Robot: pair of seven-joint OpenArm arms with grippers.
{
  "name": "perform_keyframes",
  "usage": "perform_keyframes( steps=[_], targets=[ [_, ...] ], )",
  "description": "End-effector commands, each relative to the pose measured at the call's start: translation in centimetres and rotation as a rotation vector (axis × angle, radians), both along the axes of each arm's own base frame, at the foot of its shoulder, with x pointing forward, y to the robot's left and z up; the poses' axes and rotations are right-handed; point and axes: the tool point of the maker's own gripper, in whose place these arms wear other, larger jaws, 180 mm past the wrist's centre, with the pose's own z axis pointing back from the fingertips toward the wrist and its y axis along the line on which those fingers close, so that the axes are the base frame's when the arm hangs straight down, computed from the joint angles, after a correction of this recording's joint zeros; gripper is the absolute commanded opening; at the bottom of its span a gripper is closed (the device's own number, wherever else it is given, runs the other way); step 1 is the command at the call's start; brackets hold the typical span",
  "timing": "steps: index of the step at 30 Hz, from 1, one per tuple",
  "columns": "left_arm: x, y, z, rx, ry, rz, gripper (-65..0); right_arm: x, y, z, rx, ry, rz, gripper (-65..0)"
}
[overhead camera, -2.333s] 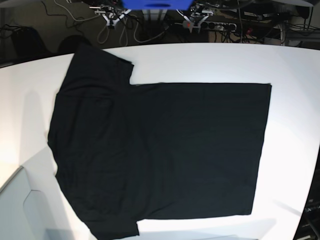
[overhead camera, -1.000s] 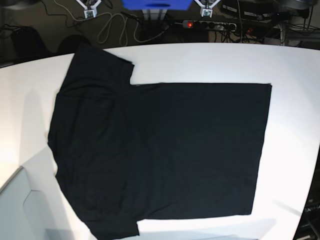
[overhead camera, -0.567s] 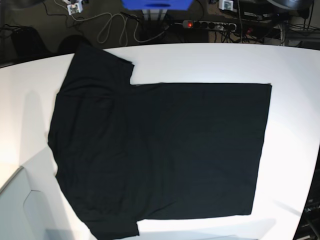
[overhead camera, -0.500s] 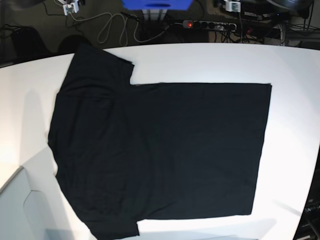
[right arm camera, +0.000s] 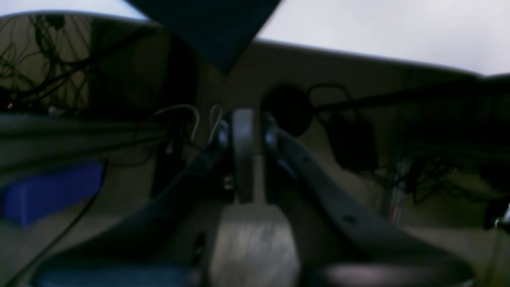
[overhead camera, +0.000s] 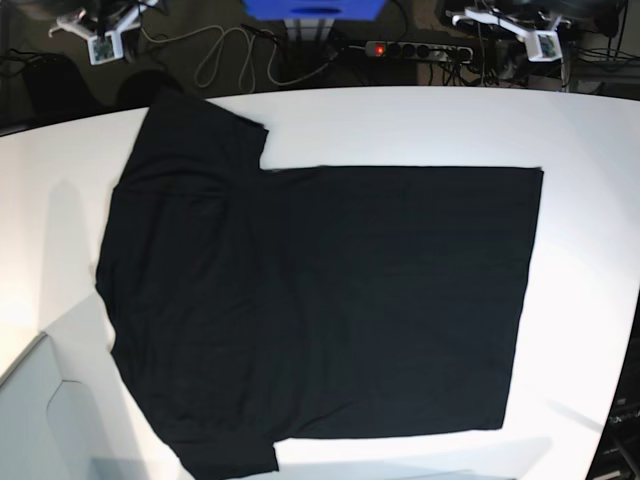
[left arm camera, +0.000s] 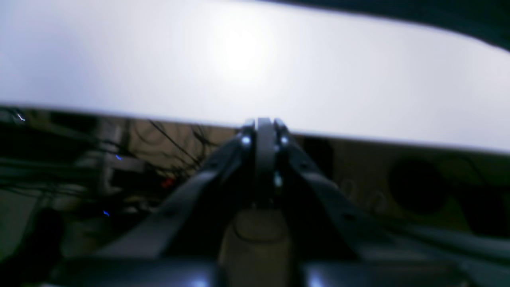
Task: Fold the T-shirt properly
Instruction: 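Move both grippers down to the shirt's shoulder corners by the collar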
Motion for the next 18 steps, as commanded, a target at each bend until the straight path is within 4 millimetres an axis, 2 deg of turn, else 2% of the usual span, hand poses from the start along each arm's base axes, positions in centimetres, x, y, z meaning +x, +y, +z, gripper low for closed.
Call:
perform_keyframes(
  steps=[1,4,7,14,16,18],
  targets=[
    [0.9,-0.2,1.1,0.0,-0.044,-0.01,-57.6,0.7,0.2,0.8,0.005,-0.04,0.008,-53.9],
    [2.7,-0.2,1.6,0.006,-0.097,-0.015,-44.6,1.8,0.5,0.9,0.015,-0.072,0.0,-40.2],
    [4.4,0.2,1.7,0.009,-0.145,-0.007,-36.1,2.4,0.6,1.0,0.021,-0.095,-0.013,-32.8],
    [7.3,2.8,-1.3,0.02,-0.175,0.065,-34.1,3.2,0.7,1.1,0.022,-0.117,-0.011,-30.8],
    [8.0,4.3,-1.4,0.039,-0.194,0.106,-33.5,3.2,0.5,1.1,0.017,-0.117,-0.011,-31.2],
    [8.8,5.3,-1.2,0.051,-0.217,0.131,-30.2,3.4,0.6,1.2,0.015,-0.121,-0.005,-31.5]
  ],
)
